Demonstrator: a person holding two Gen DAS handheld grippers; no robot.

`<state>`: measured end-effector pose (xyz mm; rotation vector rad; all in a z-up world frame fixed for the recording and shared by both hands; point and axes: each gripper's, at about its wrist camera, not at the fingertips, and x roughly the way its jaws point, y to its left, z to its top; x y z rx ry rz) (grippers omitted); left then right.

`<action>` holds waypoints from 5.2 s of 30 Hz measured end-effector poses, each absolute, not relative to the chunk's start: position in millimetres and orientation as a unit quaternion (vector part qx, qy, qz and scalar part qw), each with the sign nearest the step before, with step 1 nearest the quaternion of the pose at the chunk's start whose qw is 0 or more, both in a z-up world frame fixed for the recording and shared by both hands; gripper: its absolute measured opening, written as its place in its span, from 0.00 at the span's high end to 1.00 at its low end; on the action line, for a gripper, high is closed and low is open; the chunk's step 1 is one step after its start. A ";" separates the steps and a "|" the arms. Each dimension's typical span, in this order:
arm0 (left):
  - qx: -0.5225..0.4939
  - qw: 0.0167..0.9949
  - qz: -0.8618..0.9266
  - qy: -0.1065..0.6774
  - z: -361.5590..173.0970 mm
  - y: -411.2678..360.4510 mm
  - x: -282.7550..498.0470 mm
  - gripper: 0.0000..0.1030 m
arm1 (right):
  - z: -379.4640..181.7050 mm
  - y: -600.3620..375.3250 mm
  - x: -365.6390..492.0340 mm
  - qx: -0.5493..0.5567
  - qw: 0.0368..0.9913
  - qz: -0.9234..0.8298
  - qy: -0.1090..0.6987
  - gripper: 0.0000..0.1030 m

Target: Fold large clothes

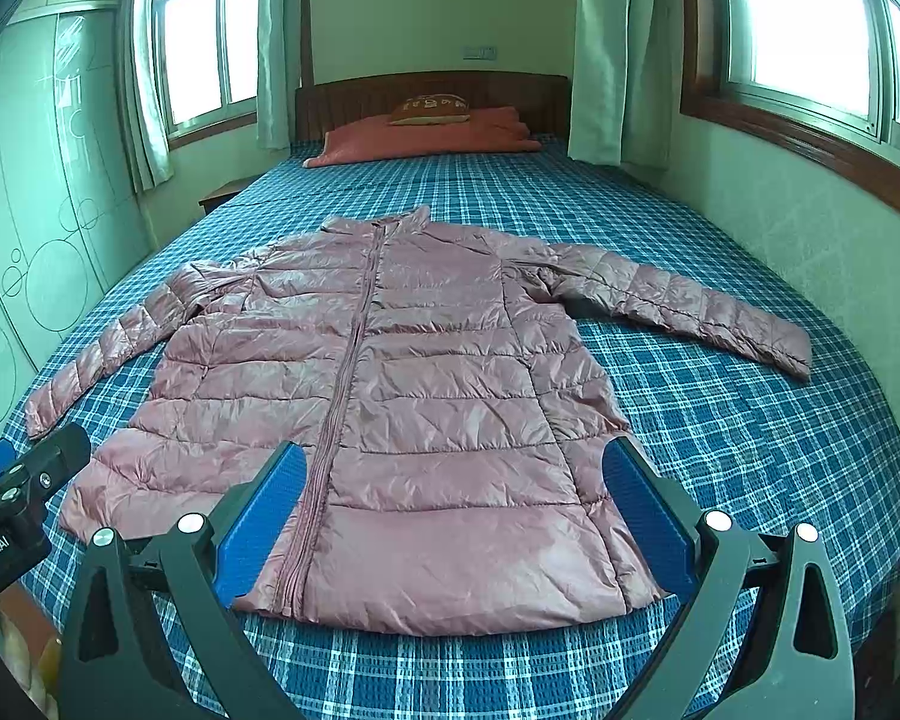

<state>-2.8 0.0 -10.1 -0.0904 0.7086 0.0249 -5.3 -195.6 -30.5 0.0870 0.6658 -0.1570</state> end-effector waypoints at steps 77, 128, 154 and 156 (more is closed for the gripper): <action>-0.167 0.799 0.377 0.437 -160.2 217.4 185.2 0.02 | -178.0 -622.2 86.9 0.520 0.806 -0.255 0.121 0.43; -0.166 0.809 0.374 0.421 -166.6 219.1 186.0 0.02 | -142.0 -79.4 352.6 0.071 0.879 0.211 0.422 0.58; -0.166 0.810 0.375 0.420 -166.4 218.5 185.7 0.02 | -136.8 -320.6 393.8 0.088 0.916 -0.070 0.385 0.51; -0.166 0.810 0.375 0.420 -166.4 218.2 185.5 0.02 | -161.6 -330.4 416.9 0.096 0.893 -0.082 0.432 0.50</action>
